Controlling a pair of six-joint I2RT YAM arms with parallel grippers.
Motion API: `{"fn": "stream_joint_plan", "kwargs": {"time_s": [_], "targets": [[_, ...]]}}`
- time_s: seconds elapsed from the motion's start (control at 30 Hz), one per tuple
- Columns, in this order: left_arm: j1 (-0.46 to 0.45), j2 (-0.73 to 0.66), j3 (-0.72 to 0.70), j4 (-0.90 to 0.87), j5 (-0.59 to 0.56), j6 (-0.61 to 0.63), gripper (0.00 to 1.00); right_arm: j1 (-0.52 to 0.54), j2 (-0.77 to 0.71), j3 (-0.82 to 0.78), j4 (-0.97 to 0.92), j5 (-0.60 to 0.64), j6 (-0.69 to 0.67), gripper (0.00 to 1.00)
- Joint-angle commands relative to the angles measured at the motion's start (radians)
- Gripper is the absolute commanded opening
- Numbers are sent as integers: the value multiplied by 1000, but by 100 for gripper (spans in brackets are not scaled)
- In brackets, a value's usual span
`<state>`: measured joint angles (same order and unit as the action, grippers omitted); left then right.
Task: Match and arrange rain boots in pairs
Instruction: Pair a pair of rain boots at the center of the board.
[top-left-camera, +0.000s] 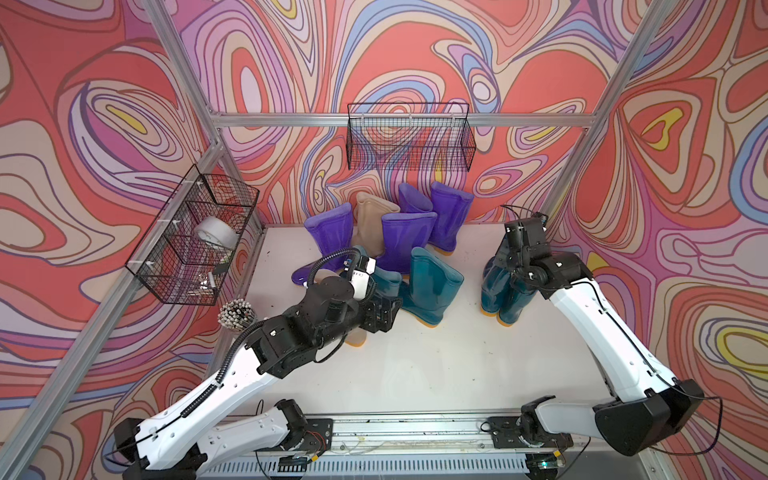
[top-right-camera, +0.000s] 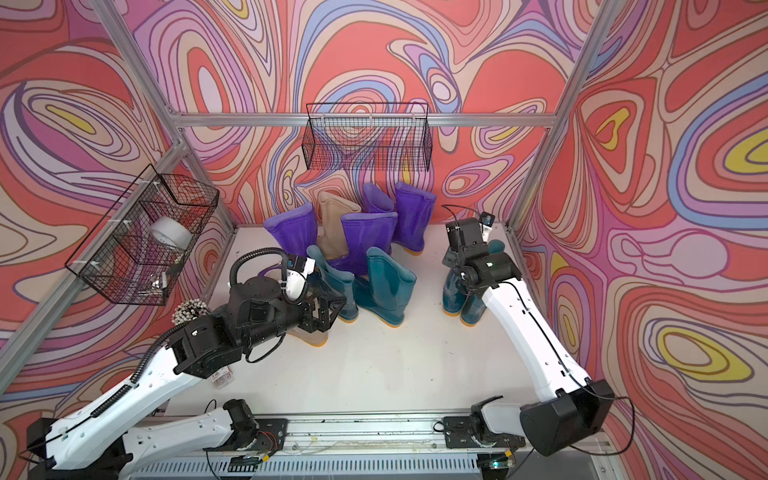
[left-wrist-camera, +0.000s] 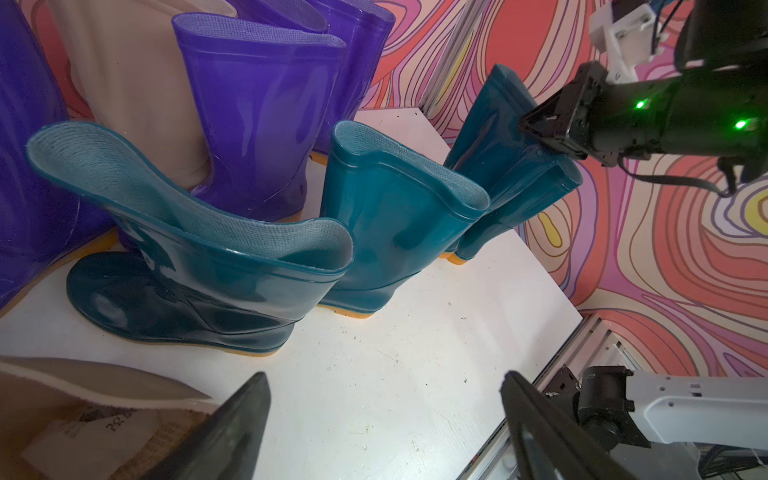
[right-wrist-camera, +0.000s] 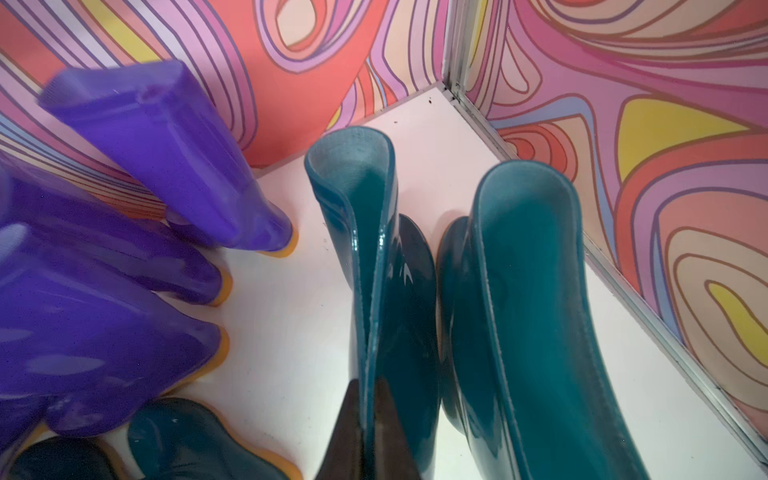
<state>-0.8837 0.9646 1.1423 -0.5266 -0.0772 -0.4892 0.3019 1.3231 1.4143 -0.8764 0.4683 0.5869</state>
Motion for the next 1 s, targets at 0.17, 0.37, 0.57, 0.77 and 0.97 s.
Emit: {"fn": "stream_joint_plan", "kwargs": {"time_s": [0.17, 0.37, 0.57, 0.77, 0.97], "targets": [[-2, -8, -11, 12, 12, 3, 89, 2, 16, -23, 154, 85, -71, 0], [-2, -23, -30, 25, 7, -3, 89, -2, 58, 0, 111, 159, -88, 0], [-1, -24, -24, 31, 7, 6, 89, -4, -48, -108, 36, 167, -67, 0], [-2, -5, 1, 32, 26, 14, 89, -22, -101, -107, -62, 206, -84, 0], [-1, -8, -2, 40, 41, 5, 89, -69, -107, -131, -87, 253, -141, 0]]}}
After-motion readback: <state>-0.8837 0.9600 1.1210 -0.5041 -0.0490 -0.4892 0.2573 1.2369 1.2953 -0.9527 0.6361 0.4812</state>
